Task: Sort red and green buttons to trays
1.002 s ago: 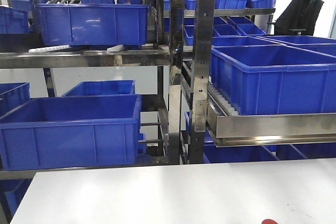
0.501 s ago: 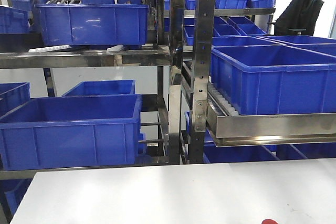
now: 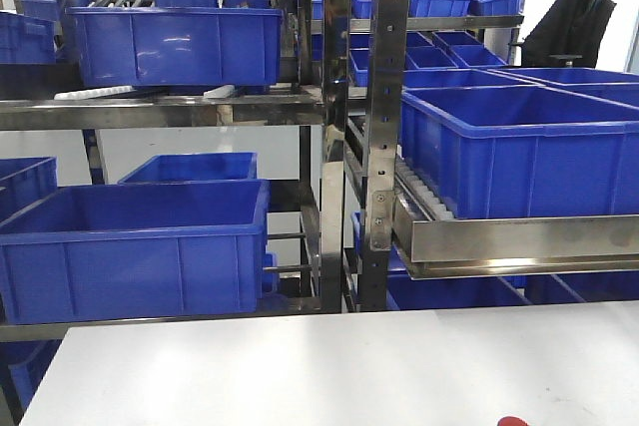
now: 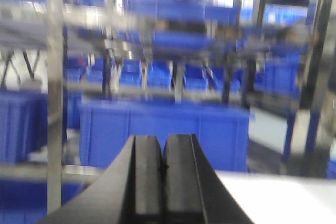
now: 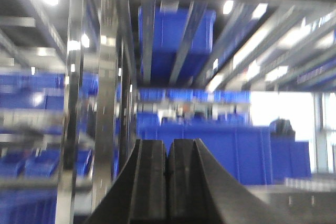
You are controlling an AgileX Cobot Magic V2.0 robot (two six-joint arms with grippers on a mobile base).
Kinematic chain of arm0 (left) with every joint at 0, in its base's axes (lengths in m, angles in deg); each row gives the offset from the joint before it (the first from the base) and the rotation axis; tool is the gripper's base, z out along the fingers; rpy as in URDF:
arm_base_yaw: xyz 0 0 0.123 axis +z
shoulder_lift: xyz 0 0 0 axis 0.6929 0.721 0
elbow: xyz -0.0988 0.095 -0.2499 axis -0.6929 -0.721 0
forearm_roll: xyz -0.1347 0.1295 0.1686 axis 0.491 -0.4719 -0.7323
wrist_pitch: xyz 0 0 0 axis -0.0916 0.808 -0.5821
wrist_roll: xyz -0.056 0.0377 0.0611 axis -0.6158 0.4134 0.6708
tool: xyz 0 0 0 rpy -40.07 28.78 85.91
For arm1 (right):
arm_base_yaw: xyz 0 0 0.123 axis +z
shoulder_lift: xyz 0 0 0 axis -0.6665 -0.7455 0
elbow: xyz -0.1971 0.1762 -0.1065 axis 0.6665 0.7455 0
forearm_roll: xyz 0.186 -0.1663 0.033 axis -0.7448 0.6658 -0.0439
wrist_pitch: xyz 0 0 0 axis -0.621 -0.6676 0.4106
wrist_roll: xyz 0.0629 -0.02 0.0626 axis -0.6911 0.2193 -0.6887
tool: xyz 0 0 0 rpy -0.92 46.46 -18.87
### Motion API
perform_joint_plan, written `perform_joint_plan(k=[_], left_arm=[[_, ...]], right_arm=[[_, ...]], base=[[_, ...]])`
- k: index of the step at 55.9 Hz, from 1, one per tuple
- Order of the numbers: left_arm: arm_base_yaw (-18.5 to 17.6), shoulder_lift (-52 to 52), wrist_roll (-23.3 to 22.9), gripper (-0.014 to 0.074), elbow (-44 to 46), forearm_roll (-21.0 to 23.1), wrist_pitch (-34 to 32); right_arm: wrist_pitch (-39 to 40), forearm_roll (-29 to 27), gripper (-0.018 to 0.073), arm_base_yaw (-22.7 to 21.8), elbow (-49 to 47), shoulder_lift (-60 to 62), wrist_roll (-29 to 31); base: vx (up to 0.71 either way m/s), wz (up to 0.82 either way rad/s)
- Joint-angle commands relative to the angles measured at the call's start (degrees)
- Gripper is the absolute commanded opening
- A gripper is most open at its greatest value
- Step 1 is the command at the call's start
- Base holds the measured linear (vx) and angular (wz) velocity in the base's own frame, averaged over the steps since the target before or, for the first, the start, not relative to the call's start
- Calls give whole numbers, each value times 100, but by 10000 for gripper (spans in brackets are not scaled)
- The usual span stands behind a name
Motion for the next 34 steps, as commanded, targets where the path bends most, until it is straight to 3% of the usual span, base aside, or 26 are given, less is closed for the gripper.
perform_joint_plan(k=[1,9,20,27,30,34], left_arm=[[-45,-88,-33,-6,186,65,-990],[-45,-83,-33,-6,186,65,-1268],[-45,-83,-33,-6,215,43,-1691],[-45,-76,-7,-6,557,-142,-1641],[-45,-44,71,-6,786,-471,-1428],[-45,172,124,-4,1227,-1268,-890]], right_arm=[[1184,3,-9,-4,75,57,26],[1609,3,-9,-4,75,57,6],[1134,9,-9,-4,41,57,-64],[122,3,-9,-4,-320,53,-469],[-547,3,-9,-4,-547,53,-524],[-1693,-3,-9,-4,-896,-26,-530]], base=[[0,0],[0,0],[0,0],[0,0],[0,0],[0,0]])
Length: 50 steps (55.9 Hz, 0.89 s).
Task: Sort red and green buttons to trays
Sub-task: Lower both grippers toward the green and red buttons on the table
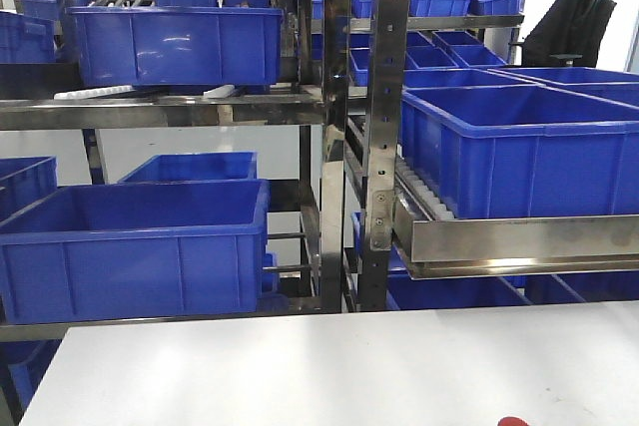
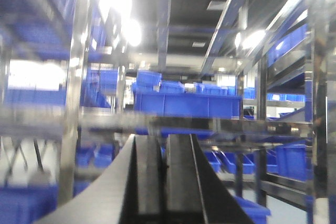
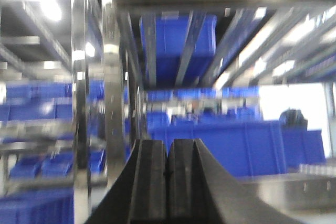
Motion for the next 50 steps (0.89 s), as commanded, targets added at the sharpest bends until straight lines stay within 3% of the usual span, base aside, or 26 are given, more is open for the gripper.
perform_joint_plan(k=[1,7,26,37,50], left_arm=[[-45,222,59,-4,591,-793,182],[-45,747,53,0,1055,-1334,475],[-45,1872,-109,77,1323,-1293,1262],[-45,2170,-104,129,1294,-1293,1343],[-45,2218,-104,153,1305,-1293,1627]], right_arm=[[-818,9,-9,-4,-521,-49,-60],[-1336,9,-9,-4,-765,-275,-60],[-1259,-7,-9,-4,-794,-380,-315],[-1075,-7,-9,-4,-794,-382,-315],[-1498,-7,35,-4,-878,-512,-321]], base=[[0,0],[0,0],[0,0],[0,0],[0,0]])
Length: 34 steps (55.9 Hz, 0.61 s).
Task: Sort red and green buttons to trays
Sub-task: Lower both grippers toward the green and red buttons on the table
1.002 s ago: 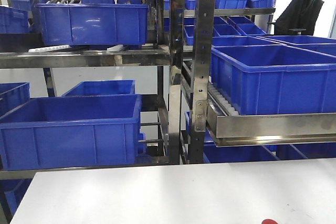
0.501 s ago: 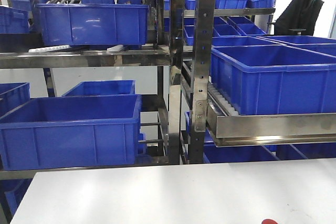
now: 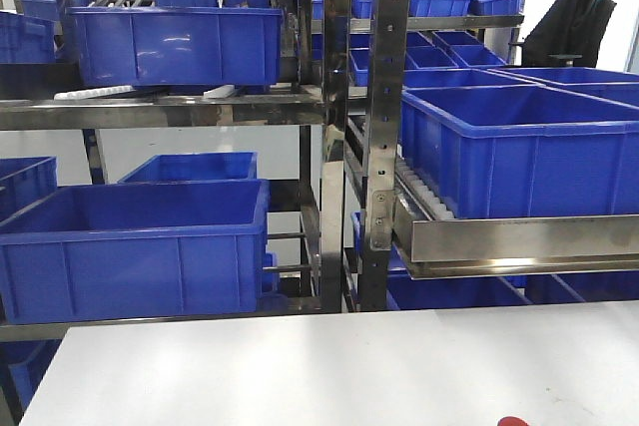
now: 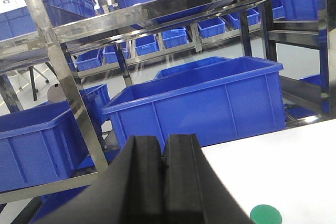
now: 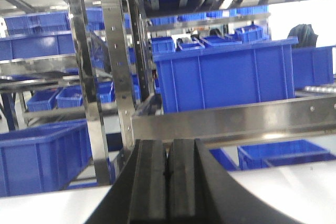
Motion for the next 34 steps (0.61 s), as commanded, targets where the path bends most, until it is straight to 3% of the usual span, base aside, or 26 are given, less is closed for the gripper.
perform_joint_plan(k=[1,9,19,25,34], left_arm=[[-45,103,-62,159,186,10,-156],[-45,217,-62,273,211,10,193],[-45,670,-62,505,691,40,397],[-51,1128,-54,603,1101,385,517],[-82,2035,48,601,1547,1286,1472]], right_arm=[[257,3,40,-4,-277,-239,13],[139,21,118,-4,-522,-734,37],[104,65,296,-4,-846,-1584,60],[120,70,446,-4,-954,-2187,60],[187,45,611,-4,-966,-3022,60]], base=[[0,0],[0,0],[0,0],[0,0],[0,0]])
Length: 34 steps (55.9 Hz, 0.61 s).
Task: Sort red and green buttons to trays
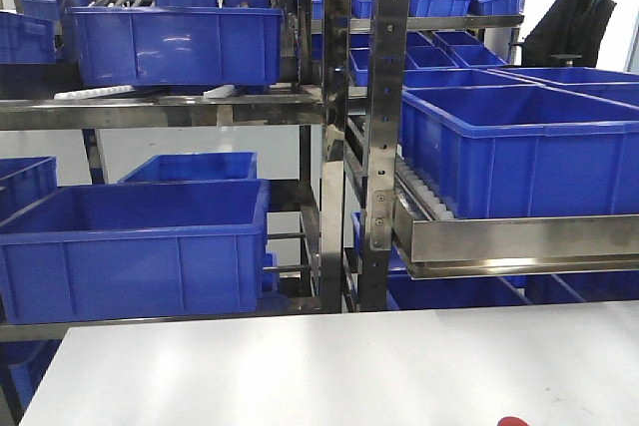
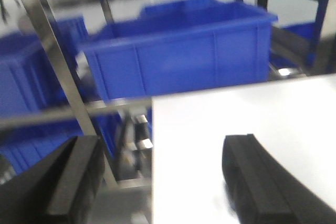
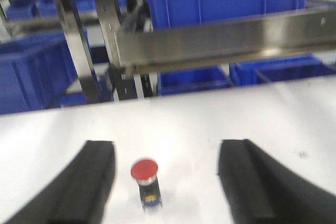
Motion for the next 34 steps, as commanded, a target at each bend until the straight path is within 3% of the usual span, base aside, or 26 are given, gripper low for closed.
perform_joint_plan(k=[1,13,22,27,34], left_arm=[[-95,502,88,598,368,641,131],[-401,1751,1421,565,376,1978,-225],[-688,2598,2331,565,376,2845,-1070],[-844,3001,2540,565,376,3173,-1337],[-1071,3557,2552,565,376,3244,-1531]], right_arm=[[530,27,619,-4,-212,-477,60],[1034,27,625,-4,-212,-1321,60],[1146,27,606,-4,-212,-1698,60],[1141,27,603,-4,-212,-1825,60],[1141,27,602,-4,-212,-1963,60]], base=[[0,0],[0,0],[0,0],[0,0],[0,0]])
